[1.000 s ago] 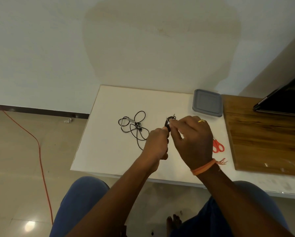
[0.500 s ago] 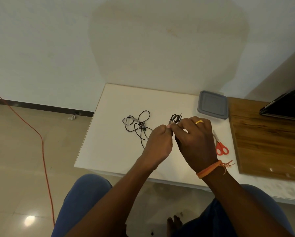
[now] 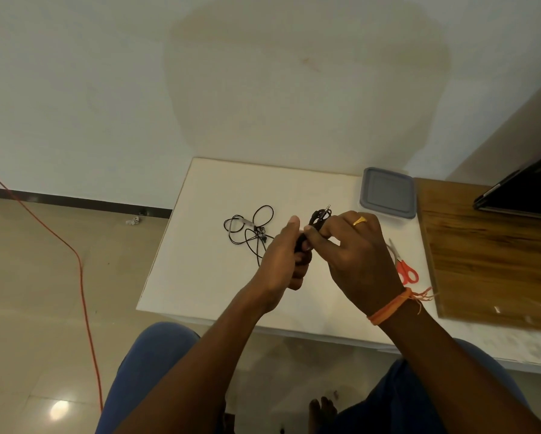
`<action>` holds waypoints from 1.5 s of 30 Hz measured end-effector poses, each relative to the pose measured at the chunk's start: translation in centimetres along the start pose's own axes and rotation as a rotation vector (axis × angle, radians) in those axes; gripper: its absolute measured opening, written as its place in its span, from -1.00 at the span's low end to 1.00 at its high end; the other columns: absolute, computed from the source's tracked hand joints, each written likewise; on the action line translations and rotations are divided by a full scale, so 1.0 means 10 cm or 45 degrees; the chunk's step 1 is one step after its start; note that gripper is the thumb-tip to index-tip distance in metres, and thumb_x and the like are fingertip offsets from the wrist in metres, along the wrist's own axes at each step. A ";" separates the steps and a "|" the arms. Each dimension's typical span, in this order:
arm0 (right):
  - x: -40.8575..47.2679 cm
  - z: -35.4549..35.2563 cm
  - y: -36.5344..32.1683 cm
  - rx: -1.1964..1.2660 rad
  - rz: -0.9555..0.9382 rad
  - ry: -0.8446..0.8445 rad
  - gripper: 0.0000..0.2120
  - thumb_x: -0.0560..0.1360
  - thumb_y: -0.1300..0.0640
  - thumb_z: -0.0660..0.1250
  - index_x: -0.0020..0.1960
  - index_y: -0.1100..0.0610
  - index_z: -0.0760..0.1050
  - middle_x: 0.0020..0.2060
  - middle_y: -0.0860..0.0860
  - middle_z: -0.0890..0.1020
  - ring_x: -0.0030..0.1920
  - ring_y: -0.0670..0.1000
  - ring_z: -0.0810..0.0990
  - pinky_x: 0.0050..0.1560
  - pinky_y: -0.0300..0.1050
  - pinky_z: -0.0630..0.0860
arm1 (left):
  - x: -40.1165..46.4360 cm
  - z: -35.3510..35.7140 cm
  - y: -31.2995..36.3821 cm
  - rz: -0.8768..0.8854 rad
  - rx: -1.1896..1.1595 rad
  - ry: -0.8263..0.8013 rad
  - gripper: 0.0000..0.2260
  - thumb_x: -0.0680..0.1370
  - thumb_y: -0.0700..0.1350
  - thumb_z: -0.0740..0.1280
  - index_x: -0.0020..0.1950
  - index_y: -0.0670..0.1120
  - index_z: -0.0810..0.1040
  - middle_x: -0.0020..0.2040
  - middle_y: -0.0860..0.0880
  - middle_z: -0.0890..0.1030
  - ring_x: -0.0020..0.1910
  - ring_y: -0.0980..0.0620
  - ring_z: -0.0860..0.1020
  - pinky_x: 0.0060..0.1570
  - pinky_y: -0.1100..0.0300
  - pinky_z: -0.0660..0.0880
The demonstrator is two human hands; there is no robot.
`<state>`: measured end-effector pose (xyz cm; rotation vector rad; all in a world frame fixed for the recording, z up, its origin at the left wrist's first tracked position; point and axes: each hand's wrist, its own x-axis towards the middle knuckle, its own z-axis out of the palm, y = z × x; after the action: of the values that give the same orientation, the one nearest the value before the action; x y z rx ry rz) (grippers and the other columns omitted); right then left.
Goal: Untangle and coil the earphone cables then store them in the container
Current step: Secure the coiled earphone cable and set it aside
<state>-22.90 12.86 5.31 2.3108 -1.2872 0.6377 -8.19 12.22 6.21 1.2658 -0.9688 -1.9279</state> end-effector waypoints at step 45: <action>0.02 -0.11 0.02 2.181 1.359 -0.138 -0.62 0.24 -0.05 0.55 -0.02 0.13 0.68 -0.15 0.10 0.71 -0.11 0.07 0.67 -0.10 -0.09 0.61 | -0.13 0.13 0.22 0.677 0.502 0.219 -0.62 0.70 -0.05 0.10 -0.32 0.04 0.36 -0.48 0.17 0.40 -0.48 0.19 0.34 -0.41 0.32 0.25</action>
<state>-23.21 13.28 6.35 2.2142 -2.5950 2.8594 -8.72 12.40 8.99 1.1981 -1.4666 -1.2393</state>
